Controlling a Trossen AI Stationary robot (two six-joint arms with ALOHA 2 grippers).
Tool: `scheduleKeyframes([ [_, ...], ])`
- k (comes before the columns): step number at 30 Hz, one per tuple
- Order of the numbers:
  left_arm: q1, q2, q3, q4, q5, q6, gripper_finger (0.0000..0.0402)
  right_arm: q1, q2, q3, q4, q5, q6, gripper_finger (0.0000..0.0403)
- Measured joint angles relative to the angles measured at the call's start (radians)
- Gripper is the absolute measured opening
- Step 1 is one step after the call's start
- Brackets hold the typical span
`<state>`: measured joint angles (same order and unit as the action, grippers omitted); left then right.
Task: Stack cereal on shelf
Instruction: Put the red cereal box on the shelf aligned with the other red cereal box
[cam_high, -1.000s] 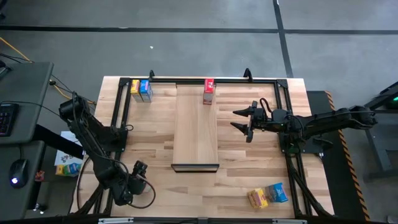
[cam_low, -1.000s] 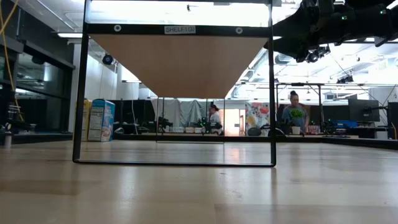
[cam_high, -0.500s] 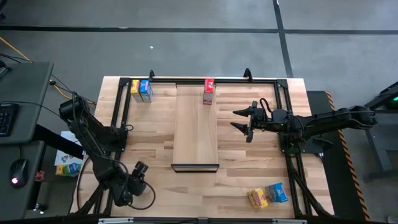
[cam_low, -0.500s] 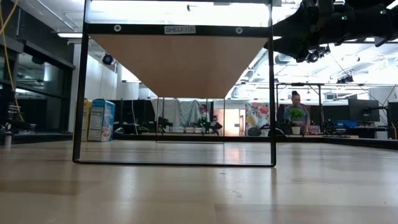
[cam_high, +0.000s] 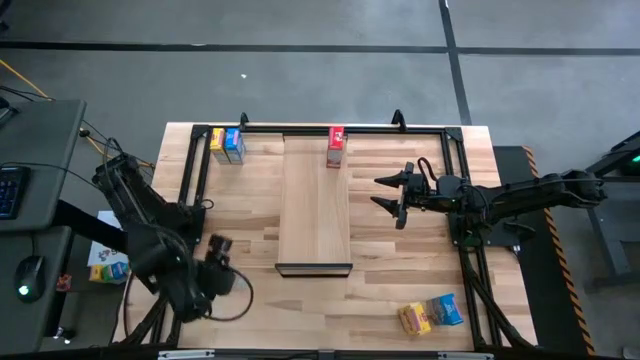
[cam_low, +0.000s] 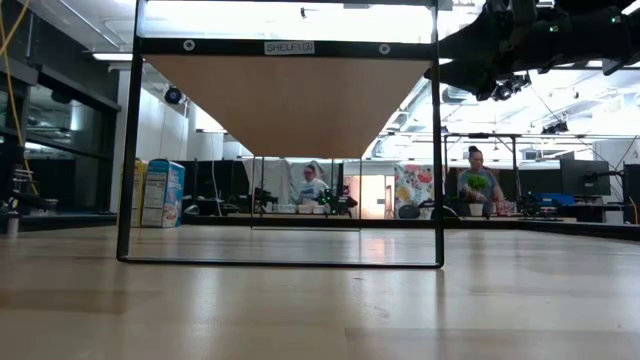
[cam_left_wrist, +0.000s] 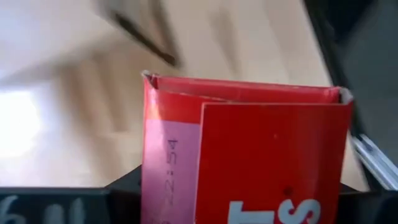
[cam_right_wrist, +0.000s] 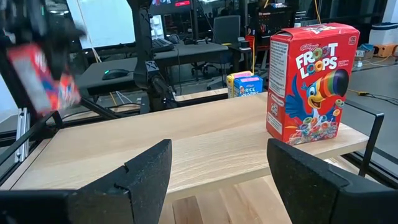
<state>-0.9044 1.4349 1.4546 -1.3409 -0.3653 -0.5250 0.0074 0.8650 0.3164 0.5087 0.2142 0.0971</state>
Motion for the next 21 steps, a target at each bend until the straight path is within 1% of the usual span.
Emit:
scheduleKeyframes([
  [3, 0.046, -0.001, 0.121, -0.132, -0.214, 0.056, 0.0169, 0.000, 0.000, 0.000, 0.000, 0.000, 0.003, 0.0256],
  [5, 0.106, -0.001, 0.176, -0.168, -0.347, 0.102, 0.0169, 0.000, 0.000, 0.000, -0.001, 0.000, 0.026, 0.0256],
  [6, 0.151, -0.003, 0.195, -0.176, -0.385, 0.126, 0.0169, 0.000, 0.000, 0.000, -0.003, 0.000, 0.036, 0.0256],
  [8, 0.268, -0.008, 0.224, -0.168, -0.399, 0.171, 0.0169, 0.000, 0.000, 0.000, -0.010, 0.000, 0.053, 0.0256],
  [11, 0.478, -0.007, 0.241, -0.135, -0.343, 0.242, 0.0169, 0.000, 0.000, 0.000, -0.021, 0.000, 0.060, 0.0256],
  [14, 0.695, -0.007, 0.244, -0.057, -0.233, 0.353, 0.0170, 0.000, 0.000, 0.000, -0.022, 0.000, 0.061, 0.0256],
  [17, 0.889, -0.007, 0.244, 0.059, -0.080, 0.419, 0.0170, 0.000, 0.000, 0.000, -0.026, 0.000, 0.063, 0.0256],
  [19, 0.995, -0.007, 0.244, 0.126, 0.040, 0.423, 0.0170, 0.000, 0.000, 0.000, -0.035, 0.000, 0.063, 0.0256],
  [21, 1.084, -0.003, 0.244, 0.174, 0.140, 0.423, 0.0170, 0.000, 0.000, 0.000, -0.046, 0.000, 0.074, 0.0256],
])
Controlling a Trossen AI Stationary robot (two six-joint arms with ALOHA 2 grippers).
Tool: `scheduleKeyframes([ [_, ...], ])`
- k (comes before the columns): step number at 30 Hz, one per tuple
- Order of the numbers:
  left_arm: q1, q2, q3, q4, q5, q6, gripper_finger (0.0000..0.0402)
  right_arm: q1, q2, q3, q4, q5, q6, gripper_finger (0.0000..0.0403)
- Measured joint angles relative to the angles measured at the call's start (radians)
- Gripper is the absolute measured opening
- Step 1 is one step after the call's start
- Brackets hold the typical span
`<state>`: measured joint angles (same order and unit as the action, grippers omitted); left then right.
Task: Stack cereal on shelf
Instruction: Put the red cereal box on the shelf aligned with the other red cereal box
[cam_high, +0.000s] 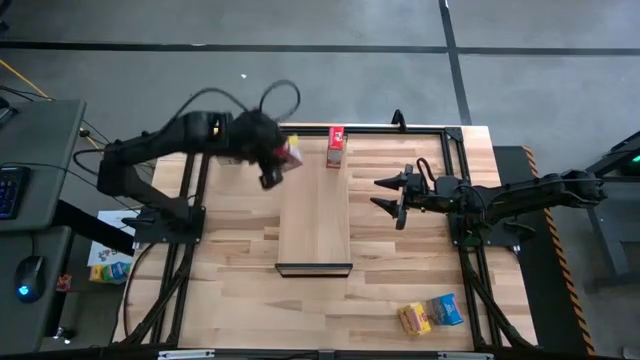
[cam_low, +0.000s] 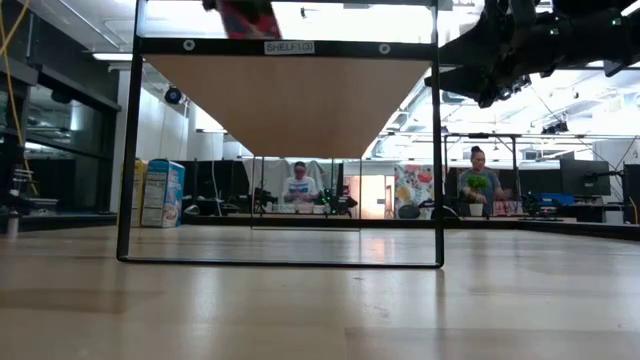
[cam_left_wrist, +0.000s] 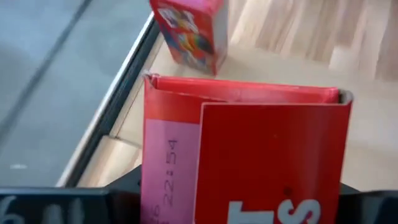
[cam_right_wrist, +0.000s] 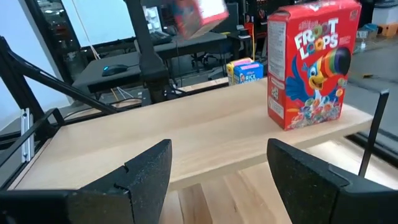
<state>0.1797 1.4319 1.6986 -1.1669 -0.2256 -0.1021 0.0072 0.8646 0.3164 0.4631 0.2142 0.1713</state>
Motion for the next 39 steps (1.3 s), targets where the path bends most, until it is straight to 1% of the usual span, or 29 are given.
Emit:
scheduleKeyframes([
  [2, 0.067, 0.012, 0.001, 0.039, 0.058, 0.001, 0.0170, 0.000, 0.000, 0.000, -0.013, 0.000, 0.011, 0.0256],
  [4, 0.119, 0.030, 0.000, 0.061, 0.085, 0.001, 0.0170, 0.000, 0.000, 0.000, -0.014, 0.000, 0.009, 0.0256],
  [8, 0.164, 0.086, 0.001, 0.095, 0.110, 0.023, 0.0170, 0.000, 0.000, 0.000, -0.018, 0.000, 0.005, 0.0256],
  [15, 0.147, 0.214, 0.000, 0.066, 0.142, 0.042, 0.0170, 0.000, 0.000, 0.000, -0.018, 0.000, 0.012, 0.0256],
  [22, 0.136, 0.289, -0.001, 0.072, 0.127, 0.097, 0.0170, 0.000, 0.000, 0.000, -0.020, 0.000, 0.014, 0.0256],
  [33, 0.142, 0.296, -0.001, 0.077, 0.098, 0.135, 0.0173, 0.000, 0.000, 0.000, -0.033, 0.000, 0.034, 0.0256],
  [35, 0.142, 0.296, -0.001, 0.090, 0.078, 0.140, 0.0178, 0.000, 0.000, 0.000, -0.033, 0.000, 0.034, 0.0256],
  [39, 0.142, 0.296, 0.000, 0.127, 0.074, 0.140, 0.0198, 0.000, 0.000, 0.000, -0.033, 0.000, 0.034, 0.0256],
])
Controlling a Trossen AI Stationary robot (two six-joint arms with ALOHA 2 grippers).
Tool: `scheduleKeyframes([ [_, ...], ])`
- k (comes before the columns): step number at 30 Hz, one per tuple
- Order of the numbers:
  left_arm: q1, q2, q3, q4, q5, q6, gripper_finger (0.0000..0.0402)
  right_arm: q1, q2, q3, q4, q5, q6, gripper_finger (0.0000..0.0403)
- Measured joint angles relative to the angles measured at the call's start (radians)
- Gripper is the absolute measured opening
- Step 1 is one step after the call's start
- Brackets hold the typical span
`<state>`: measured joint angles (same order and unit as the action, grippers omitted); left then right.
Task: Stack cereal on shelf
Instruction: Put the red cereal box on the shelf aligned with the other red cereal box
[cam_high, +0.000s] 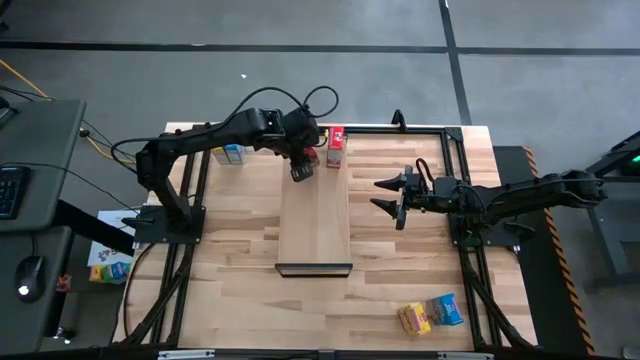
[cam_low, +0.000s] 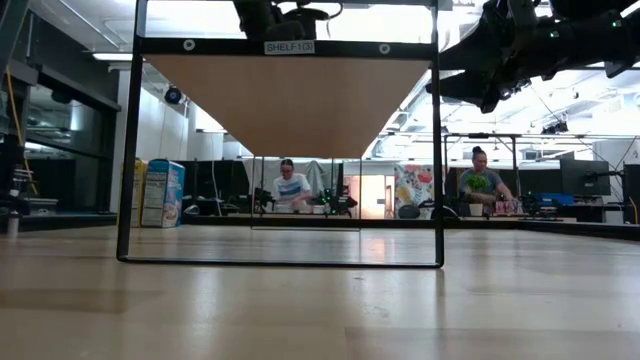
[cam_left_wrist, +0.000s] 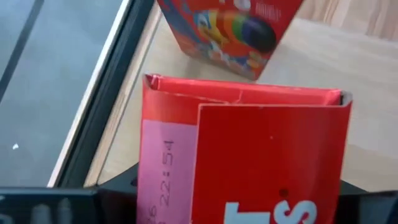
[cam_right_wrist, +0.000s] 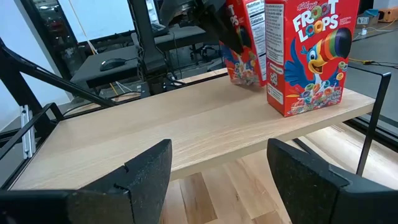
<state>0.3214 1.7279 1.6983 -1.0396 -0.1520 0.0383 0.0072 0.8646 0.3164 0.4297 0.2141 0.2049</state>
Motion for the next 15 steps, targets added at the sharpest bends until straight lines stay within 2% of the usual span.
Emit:
scheduleKeyframes([
  [8, 0.000, 0.000, 0.000, 0.006, 0.000, -0.008, 0.0242, 0.000, 0.000, 0.000, 0.000, 0.000, -0.001, 0.0256],
  [15, 0.008, -0.024, 0.013, -0.005, 0.000, -0.010, 0.0253, 0.000, 0.000, 0.000, -0.001, 0.000, -0.002, 0.0256],
])
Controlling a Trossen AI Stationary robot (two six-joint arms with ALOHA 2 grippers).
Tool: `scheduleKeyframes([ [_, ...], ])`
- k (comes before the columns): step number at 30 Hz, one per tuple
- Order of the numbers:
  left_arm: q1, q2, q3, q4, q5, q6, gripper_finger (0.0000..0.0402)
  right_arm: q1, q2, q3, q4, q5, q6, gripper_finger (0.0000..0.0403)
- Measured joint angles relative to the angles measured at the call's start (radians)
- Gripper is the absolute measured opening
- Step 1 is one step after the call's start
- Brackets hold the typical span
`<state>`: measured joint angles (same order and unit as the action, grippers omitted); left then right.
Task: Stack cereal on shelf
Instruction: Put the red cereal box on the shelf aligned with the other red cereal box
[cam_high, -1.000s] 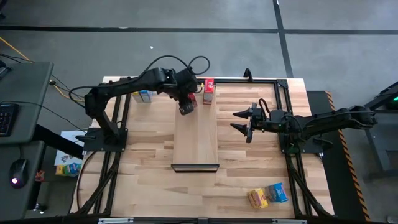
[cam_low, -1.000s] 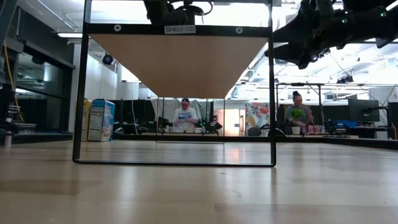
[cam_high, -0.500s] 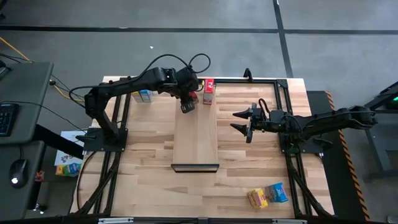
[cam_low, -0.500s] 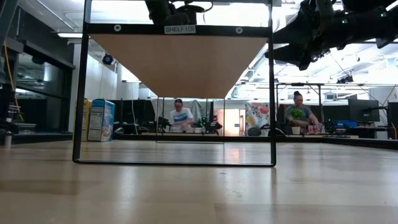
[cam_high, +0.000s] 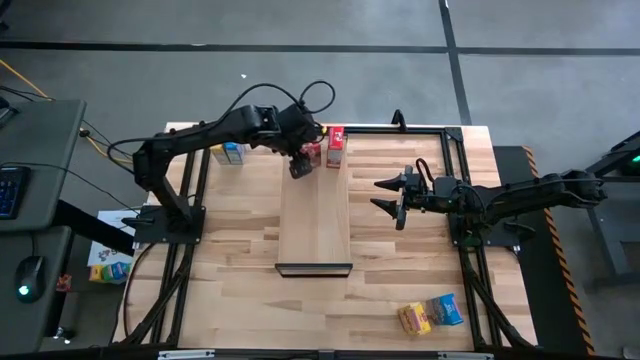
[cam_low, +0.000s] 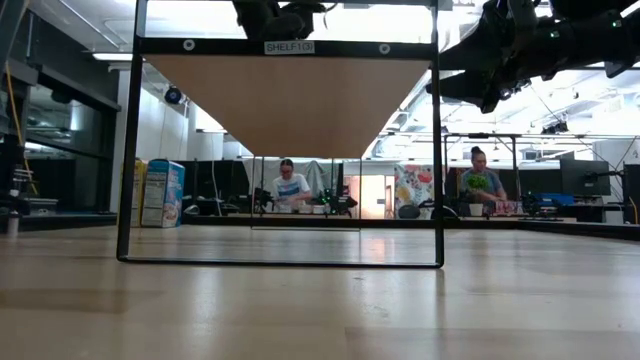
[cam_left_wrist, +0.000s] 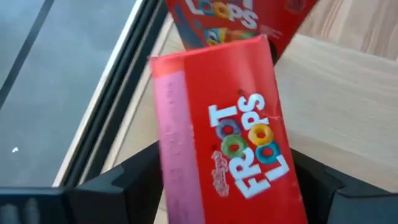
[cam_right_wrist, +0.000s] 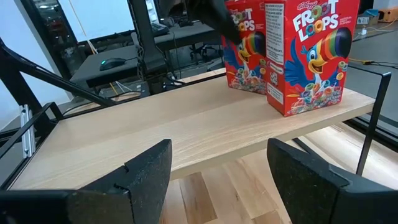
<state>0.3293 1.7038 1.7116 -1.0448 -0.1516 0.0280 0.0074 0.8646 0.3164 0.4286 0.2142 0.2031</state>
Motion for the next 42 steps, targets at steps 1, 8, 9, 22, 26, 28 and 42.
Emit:
scheduleKeyframes([
  [1, 0.001, -0.003, 0.007, -0.005, 0.000, 0.001, 0.0253, 0.000, 0.000, 0.000, 0.000, 0.000, 0.001, 0.0256],
  [8, 0.004, -0.053, 0.076, -0.007, 0.002, 0.001, 0.0253, 0.000, 0.000, 0.000, -0.005, 0.000, 0.001, 0.0256],
  [9, 0.004, -0.061, 0.082, -0.008, 0.003, 0.001, 0.0253, 0.000, 0.000, 0.000, -0.007, 0.000, 0.002, 0.0256],
  [22, -0.050, -0.400, -0.257, 0.181, 0.044, 0.019, 0.0147, 0.000, 0.000, 0.000, -0.024, 0.000, 0.001, 0.0256],
  [26, -0.059, -0.565, -0.543, 0.427, -0.033, 0.021, 0.0037, 0.000, 0.000, 0.000, -0.022, 0.000, 0.001, 0.0256],
  [28, -0.049, -0.619, -0.674, 0.562, -0.067, 0.003, 0.0012, 0.000, 0.000, 0.000, -0.019, 0.000, 0.000, 0.0256],
  [42, 0.067, -0.495, -0.900, 1.030, -0.075, -0.051, 0.0000, 0.000, 0.000, 0.000, -0.006, 0.000, 0.002, 0.0256],
])
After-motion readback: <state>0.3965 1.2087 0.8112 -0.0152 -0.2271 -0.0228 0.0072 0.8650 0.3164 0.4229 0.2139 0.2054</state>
